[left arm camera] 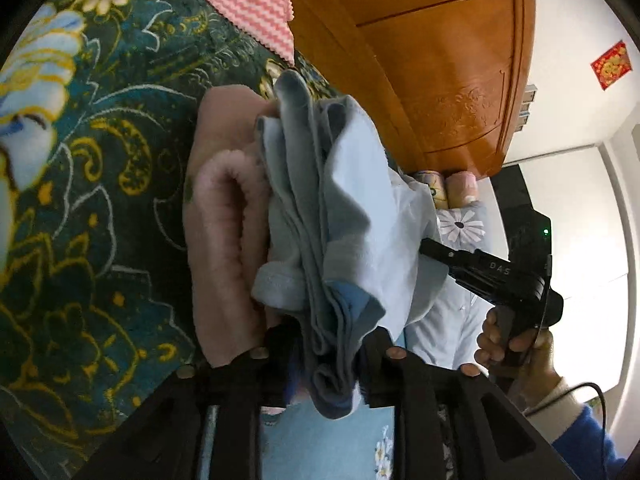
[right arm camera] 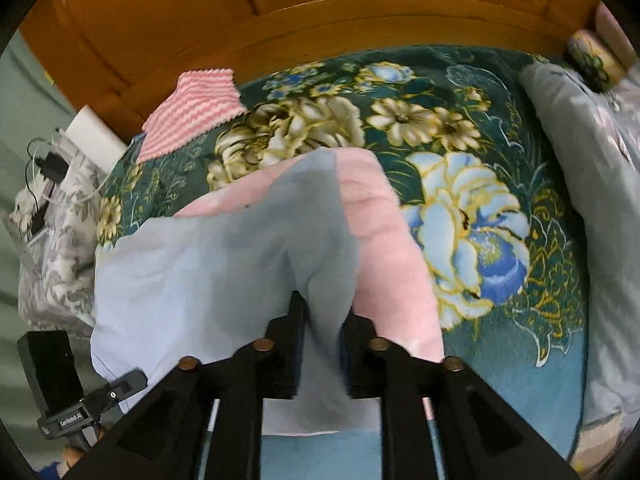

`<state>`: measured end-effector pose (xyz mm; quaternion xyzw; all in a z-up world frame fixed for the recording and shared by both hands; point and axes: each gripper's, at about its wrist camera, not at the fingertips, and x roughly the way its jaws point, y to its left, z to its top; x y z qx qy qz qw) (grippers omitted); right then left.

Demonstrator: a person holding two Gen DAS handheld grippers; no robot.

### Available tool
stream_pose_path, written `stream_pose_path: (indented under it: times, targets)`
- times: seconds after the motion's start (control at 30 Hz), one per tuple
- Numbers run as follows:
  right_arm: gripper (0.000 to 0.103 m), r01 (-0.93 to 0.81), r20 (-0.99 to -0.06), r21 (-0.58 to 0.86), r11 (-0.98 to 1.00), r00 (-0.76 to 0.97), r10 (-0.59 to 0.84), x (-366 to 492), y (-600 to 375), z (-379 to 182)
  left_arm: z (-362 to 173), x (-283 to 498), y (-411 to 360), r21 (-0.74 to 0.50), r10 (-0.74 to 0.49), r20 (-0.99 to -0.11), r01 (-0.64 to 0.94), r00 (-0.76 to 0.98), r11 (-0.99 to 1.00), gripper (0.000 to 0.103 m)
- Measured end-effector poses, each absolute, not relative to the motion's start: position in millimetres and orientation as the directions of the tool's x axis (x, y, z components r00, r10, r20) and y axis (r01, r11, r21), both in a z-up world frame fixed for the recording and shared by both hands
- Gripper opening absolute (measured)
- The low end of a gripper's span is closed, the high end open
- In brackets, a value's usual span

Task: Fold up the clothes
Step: 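Place the folded T-shirt on the pink garment and open the left gripper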

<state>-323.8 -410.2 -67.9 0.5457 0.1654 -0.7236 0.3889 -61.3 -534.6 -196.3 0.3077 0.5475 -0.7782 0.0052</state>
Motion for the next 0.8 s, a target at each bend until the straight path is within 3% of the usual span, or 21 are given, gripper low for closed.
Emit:
stream_pose_path:
  times: [0.03, 0.1, 0.17, 0.27, 0.3, 0.47, 0.53, 0.6, 0.8]
  targets:
    - [0.034, 0.732, -0.905, 0.186, -0.656, -0.133, -0.405, -322, -401, -62, -192, -58, -534, -0.843, 0.328, -0.489, 0.34, -0.808, -0.417, 0.034]
    - [0.045, 0.704, -0.872, 0.191, -0.685, -0.198, -0.447, -318, -383, -51, -182, -50, -532, -0.823, 0.321, -0.497, 0.322, -0.806, -0.467, 0.062]
    - [0.045, 0.653, -0.846, 0.202, -0.73, -0.259, -0.466, -307, -361, -46, -173, -43, -527, -0.786, 0.302, -0.53, 0.326, -0.792, -0.526, 0.081]
    - [0.048, 0.629, -0.837, 0.21, -0.749, -0.281, -0.47, -276, -338, -54, -165, -33, -516, -0.69, 0.262, -0.611, 0.341, -0.747, -0.638, 0.085]
    - [0.056, 0.636, -0.843, 0.192, -0.747, -0.283, -0.458, -261, -336, -61, -164, -31, -513, -0.664, 0.251, -0.628, 0.339, -0.737, -0.666, 0.087]
    - [0.061, 0.651, -0.864, 0.137, -0.747, -0.29, -0.411, -196, -334, -95, -158, -22, -503, -0.608, 0.234, -0.626, 0.276, -0.744, -0.745, 0.103]
    - [0.087, 0.619, -0.857, 0.121, -0.776, -0.329, -0.396, -182, -335, -102, -156, -21, -503, -0.582, 0.224, -0.625, 0.255, -0.748, -0.772, 0.103]
    - [0.096, 0.597, -0.854, 0.107, -0.795, -0.355, -0.381, -175, -337, -107, -154, -19, -505, -0.551, 0.202, -0.628, 0.247, -0.751, -0.797, 0.103]
    - [0.098, 0.554, -0.858, 0.048, -0.831, -0.403, -0.318, -165, -349, -123, -152, -14, -510, -0.511, 0.132, -0.598, 0.249, -0.791, -0.823, 0.103]
